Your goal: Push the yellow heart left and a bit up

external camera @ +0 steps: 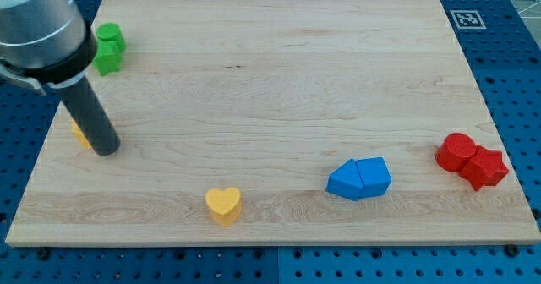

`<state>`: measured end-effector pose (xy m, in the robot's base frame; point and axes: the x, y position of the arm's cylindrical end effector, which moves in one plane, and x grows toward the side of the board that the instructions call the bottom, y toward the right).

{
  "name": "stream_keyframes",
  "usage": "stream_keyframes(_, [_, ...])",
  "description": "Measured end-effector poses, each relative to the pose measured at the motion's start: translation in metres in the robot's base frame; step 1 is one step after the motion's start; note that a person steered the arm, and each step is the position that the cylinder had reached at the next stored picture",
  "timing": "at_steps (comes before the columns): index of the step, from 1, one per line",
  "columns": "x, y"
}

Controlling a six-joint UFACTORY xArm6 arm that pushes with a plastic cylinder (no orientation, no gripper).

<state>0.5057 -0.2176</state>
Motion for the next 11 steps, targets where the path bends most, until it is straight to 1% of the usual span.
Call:
stream_keyframes(1, [0.000, 0.021])
stream_keyframes(3, [0.001, 0.177])
stream_keyframes(4, [0.016, 0.210])
stream_keyframes(5, [0.080, 0.211])
stream_keyframes(7, [0.101, 0.210])
stream_keyframes(8, [0.101, 0.201])
stream_keyframes(9, [0.101, 0.184])
stream_keyframes(11, [0.093, 0.124])
